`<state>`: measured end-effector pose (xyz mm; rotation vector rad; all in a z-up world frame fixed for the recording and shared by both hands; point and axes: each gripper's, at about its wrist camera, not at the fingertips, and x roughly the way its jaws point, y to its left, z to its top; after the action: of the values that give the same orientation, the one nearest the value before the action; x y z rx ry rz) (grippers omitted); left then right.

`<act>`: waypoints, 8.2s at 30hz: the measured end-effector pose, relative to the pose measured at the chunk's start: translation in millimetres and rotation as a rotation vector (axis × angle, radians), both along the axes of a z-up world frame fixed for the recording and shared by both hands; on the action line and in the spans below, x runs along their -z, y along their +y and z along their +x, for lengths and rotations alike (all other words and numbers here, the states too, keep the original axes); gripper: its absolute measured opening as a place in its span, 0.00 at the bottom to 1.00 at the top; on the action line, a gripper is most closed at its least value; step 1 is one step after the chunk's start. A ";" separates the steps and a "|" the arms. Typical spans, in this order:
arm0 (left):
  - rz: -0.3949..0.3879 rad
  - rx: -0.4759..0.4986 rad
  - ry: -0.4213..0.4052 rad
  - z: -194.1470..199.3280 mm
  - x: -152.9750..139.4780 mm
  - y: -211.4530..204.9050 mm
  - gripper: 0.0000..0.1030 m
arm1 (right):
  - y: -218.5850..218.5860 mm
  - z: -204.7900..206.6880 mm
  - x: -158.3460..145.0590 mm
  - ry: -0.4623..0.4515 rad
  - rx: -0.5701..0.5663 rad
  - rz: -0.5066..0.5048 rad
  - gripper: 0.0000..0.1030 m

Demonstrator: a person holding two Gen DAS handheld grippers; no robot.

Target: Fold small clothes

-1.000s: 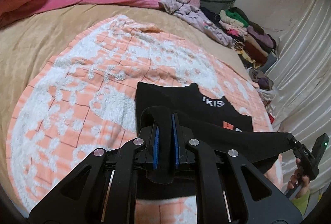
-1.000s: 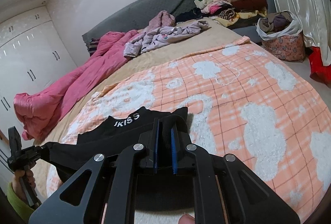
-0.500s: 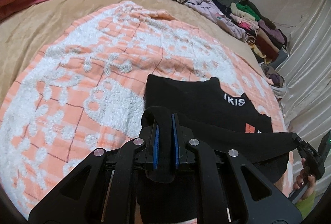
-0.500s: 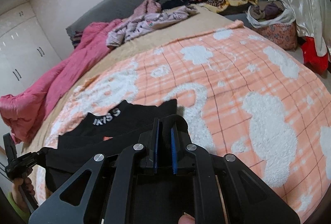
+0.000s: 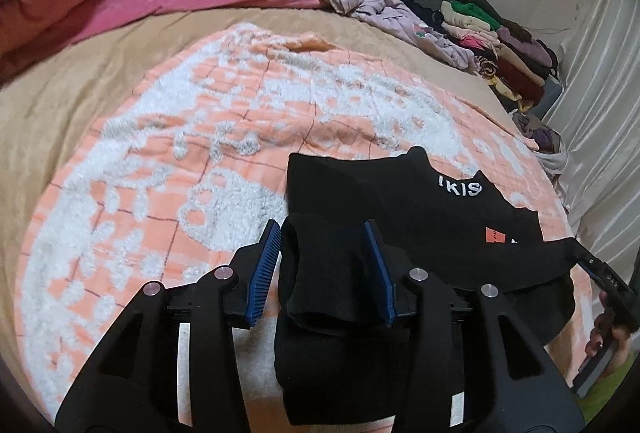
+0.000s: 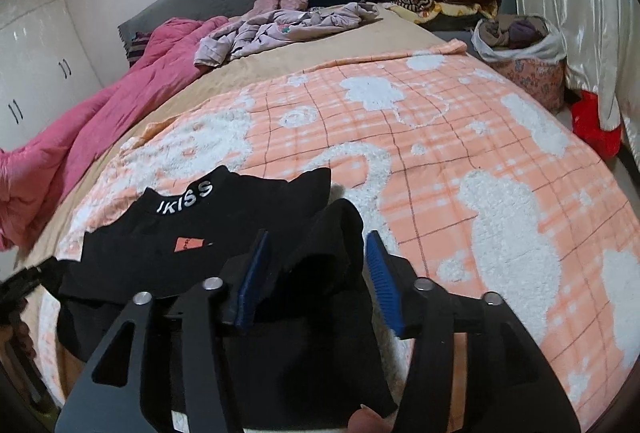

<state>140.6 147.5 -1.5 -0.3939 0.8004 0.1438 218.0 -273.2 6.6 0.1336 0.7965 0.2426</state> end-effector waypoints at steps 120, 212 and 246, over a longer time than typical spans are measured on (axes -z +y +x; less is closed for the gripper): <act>0.018 0.104 -0.132 52.1 20.2 16.5 0.04 | 49.0 69.6 25.5 -0.051 0.059 -0.239 0.08; -0.214 0.032 0.051 -58.6 50.2 -6.6 0.56 | -29.4 -63.5 40.4 0.079 0.089 0.002 0.77; -0.140 0.013 0.068 -50.5 60.5 -17.8 0.21 | -22.5 -55.0 65.7 0.079 0.110 0.005 0.27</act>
<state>90.0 129.8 -61.9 -0.5176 0.8829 0.0894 163.0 -295.6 -59.1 0.1923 0.8643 0.1366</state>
